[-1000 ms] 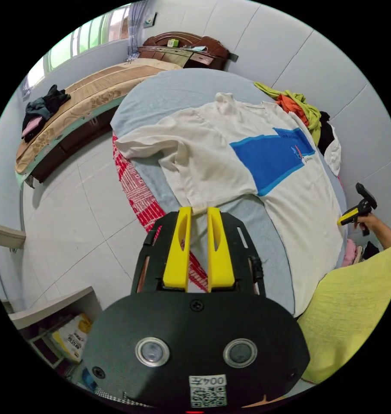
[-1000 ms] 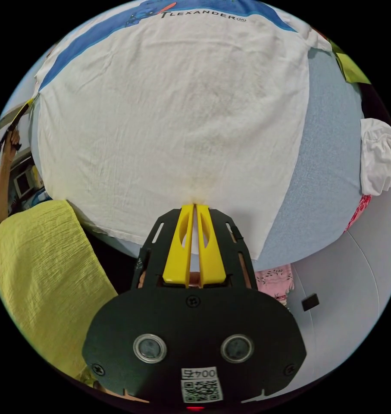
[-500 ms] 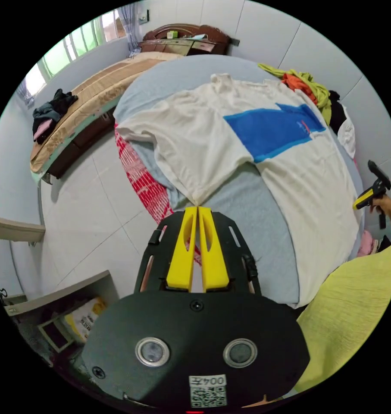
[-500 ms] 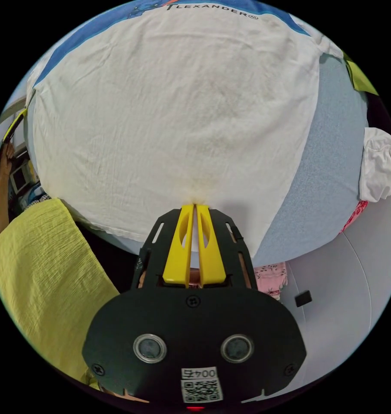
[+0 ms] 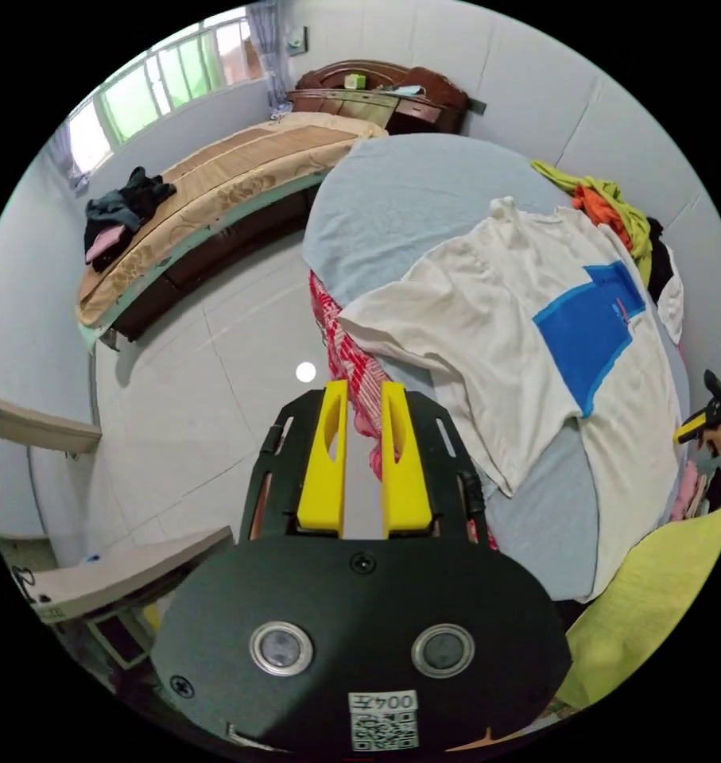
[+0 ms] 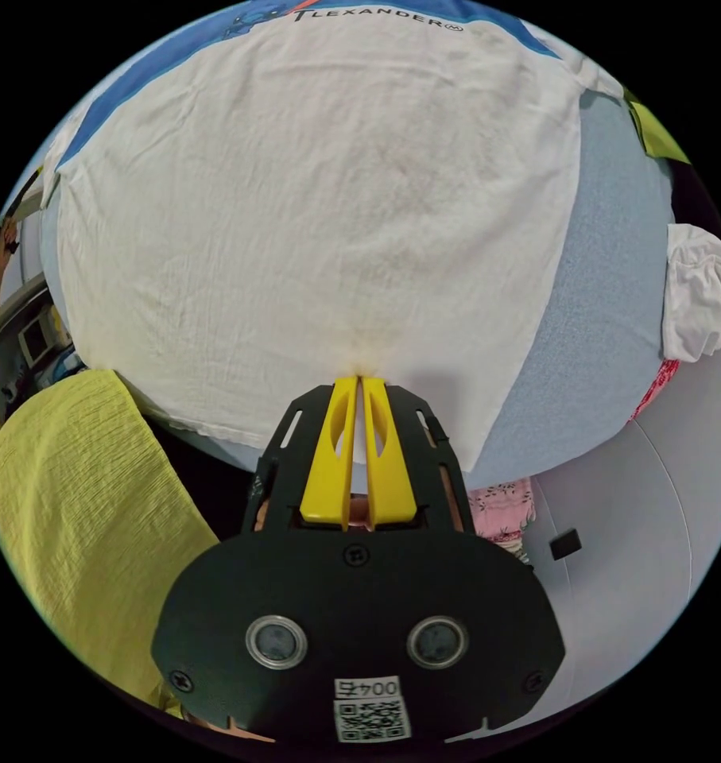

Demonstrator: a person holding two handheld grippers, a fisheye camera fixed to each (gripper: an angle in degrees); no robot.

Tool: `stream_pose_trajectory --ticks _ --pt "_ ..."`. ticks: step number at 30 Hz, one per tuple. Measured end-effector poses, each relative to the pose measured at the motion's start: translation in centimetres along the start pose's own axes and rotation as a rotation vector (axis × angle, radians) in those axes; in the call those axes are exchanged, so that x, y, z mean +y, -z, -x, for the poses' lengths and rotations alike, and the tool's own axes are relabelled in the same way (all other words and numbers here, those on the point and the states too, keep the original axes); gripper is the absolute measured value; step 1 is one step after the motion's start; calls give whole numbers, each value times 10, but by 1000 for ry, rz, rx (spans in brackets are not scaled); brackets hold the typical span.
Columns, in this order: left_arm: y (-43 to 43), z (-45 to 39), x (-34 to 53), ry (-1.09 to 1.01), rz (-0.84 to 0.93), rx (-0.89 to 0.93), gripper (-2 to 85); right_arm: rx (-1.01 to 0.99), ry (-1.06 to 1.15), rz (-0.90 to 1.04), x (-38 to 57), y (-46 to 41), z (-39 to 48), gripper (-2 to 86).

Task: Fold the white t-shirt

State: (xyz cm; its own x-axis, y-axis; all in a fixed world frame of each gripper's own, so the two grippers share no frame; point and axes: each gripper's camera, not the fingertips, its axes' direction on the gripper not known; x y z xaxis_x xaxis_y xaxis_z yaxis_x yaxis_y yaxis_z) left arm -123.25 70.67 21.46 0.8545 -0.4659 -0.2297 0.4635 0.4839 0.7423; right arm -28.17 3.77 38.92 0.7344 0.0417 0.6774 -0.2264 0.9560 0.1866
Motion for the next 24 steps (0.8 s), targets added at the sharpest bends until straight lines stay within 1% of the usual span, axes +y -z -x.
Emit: stream_pose_trajectory --ticks 3,6,8,9,12,16,19,24 --pt "-4 -24 -20 -106 49 -79 58 12 3 4 -1 -1 2 -3" --pt "7 -47 -42 -169 12 -110 50 2 -5 3 -1 -2 0 -2" --pt "14 -60 -54 -203 -31 -93 48 -17 -16 1 -1 -3 -4 -2" --pt "15 -68 -62 -226 -52 -57 49 -22 -18 1 -1 -3 -4 -2" --pt "5 -82 -74 -287 -20 -50 57 -34 -21 1 -1 -4 -7 -2" --pt "2 -71 -67 -245 -7 -20 61 -32 -16 7 -3 -4 -6 -2" --pt "-4 -50 -56 -174 13 74 64 -32 -11 13 -5 -5 -6 -2" --pt "-5 -24 -42 -42 -8 214 63 -42 -3 24 -9 -5 -8 -3"
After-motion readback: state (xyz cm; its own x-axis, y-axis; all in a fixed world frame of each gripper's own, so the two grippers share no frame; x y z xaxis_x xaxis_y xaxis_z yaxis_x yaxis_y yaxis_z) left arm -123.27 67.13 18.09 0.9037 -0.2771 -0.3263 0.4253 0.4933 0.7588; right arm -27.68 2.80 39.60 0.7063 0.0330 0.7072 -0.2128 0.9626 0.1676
